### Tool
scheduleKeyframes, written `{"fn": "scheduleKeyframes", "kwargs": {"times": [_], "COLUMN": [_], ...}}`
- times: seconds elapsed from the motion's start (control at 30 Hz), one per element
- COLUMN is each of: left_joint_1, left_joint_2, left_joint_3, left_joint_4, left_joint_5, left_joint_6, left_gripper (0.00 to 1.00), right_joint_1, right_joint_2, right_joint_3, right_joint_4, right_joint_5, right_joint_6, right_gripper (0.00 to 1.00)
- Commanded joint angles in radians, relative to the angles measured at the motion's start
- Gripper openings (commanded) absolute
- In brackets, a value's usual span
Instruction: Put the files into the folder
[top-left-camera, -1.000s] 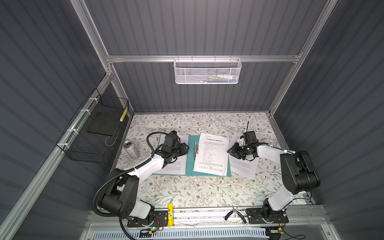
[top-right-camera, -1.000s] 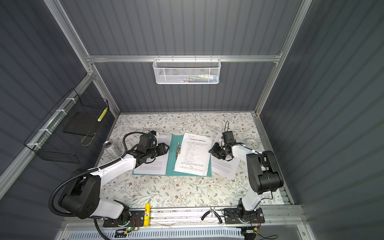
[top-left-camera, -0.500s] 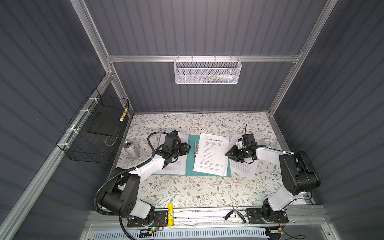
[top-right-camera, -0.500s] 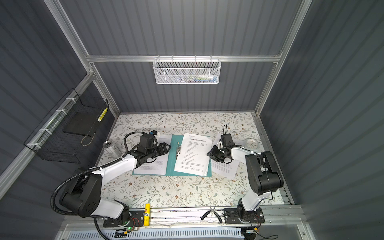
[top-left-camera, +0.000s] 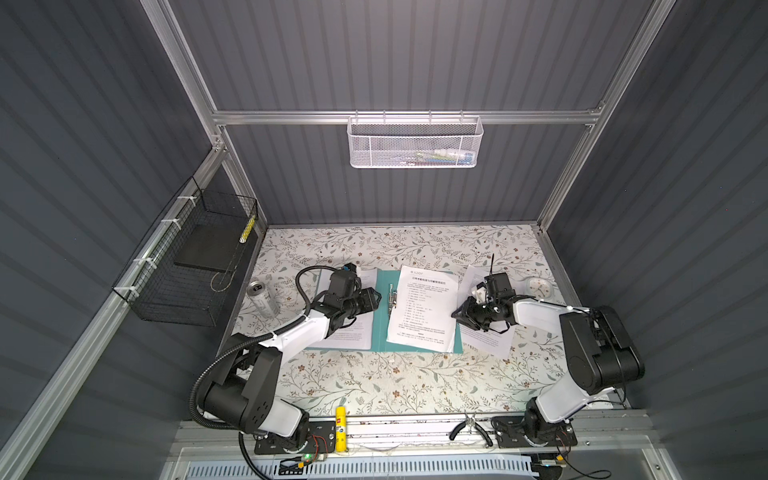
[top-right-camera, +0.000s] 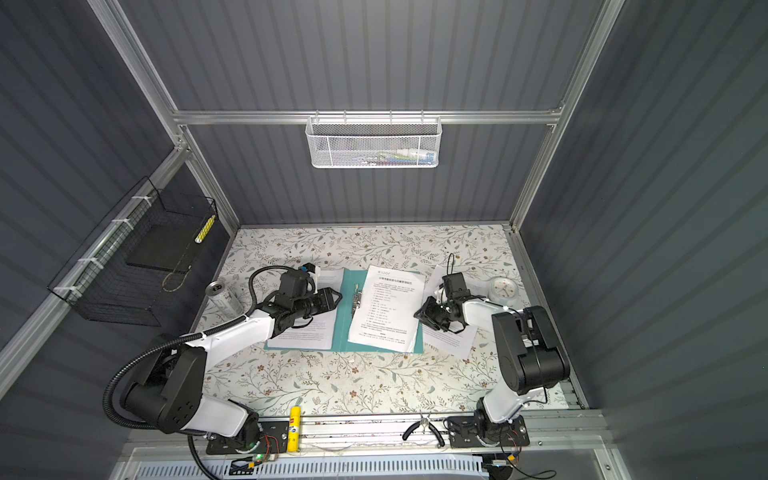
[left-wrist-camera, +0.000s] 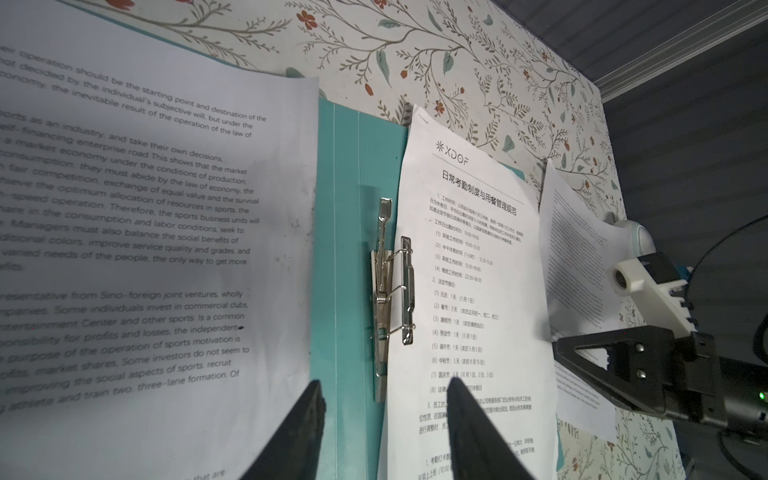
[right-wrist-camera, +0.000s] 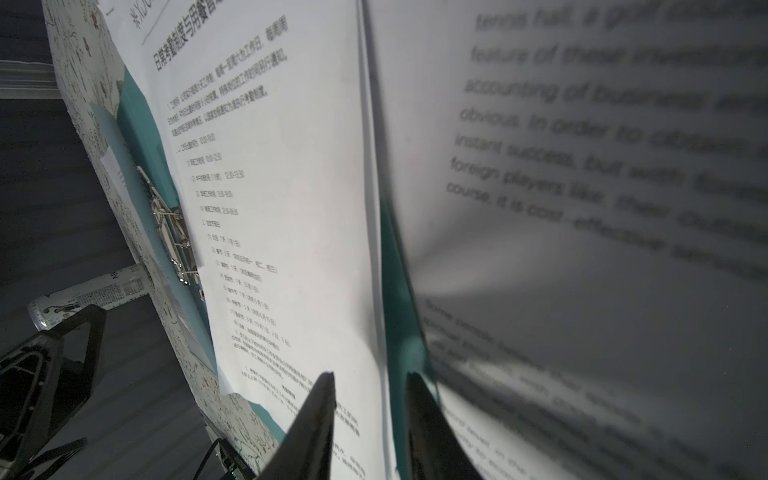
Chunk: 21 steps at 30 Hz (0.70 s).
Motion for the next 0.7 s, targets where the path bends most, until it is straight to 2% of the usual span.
{"fn": "scheduleKeyframes", "kwargs": {"times": [0.0,0.67], "left_joint_1": [-0.005,-0.005], "left_joint_2": [0.023,0.029], "left_joint_3": [-0.008,-0.018], "left_joint_4": [0.014,0.020], "left_joint_5": [0.019,0.020], "left_joint_6": [-0.011,-0.015], "left_gripper": [0.49,0.48], "right_joint_1": [0.003,0.015], "right_joint_2": [-0.035,0.036], "right_joint_3": [-0.013,-0.001], "right_joint_4": [-0.019,0.002], "right_joint_5": [0.012,-0.022], "right_joint_6": [0.001,-0.009], "right_gripper": [0.32,0.31]}}
